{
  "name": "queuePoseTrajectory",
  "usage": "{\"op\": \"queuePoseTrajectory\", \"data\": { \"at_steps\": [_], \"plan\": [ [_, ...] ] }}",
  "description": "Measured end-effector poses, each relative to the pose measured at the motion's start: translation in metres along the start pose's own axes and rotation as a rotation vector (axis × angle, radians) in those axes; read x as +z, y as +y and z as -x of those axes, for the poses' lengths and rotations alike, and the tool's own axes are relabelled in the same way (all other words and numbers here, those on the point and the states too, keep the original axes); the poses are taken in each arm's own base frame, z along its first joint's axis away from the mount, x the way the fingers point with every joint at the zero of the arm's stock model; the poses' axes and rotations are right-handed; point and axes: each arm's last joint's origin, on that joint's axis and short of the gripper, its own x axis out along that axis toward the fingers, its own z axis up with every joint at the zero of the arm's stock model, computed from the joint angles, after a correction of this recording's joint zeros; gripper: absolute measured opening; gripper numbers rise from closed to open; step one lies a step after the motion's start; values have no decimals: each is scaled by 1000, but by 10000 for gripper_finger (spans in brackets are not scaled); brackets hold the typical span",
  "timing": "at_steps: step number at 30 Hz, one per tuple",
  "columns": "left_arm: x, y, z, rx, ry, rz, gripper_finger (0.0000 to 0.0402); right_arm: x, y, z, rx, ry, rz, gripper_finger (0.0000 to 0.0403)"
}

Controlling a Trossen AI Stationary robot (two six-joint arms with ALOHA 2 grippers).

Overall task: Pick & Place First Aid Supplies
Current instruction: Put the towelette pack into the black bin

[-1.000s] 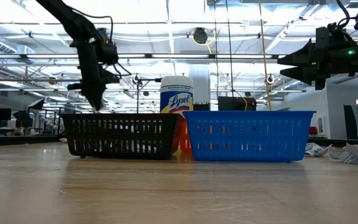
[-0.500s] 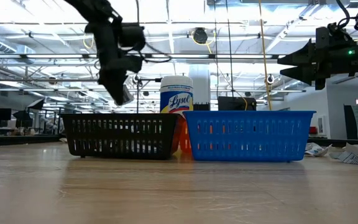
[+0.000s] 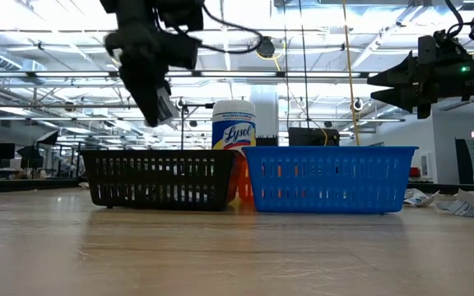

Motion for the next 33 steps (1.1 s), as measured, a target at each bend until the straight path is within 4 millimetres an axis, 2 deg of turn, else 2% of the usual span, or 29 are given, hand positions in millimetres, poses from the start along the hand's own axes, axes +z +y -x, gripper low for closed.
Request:
{"op": "queuePoseTrajectory", "data": {
  "at_steps": [8,13,20,30,33],
  "plan": [
    [-3,-51,-4,-64,14,-99,4,0,0,0,0,0,0,243],
    [0,-68,-14,-75,5,-100,5,0,0,0,0,0,0,243],
    [5,-79,-40,-71,56,-96,4,0,0,0,0,0,0,243],
    [11,-78,-78,4,100,-91,5,0,0,0,0,0,0,242],
    [11,-78,-82,-2,113,-94,21,0,0,0,0,0,0,242]
  ]
}}
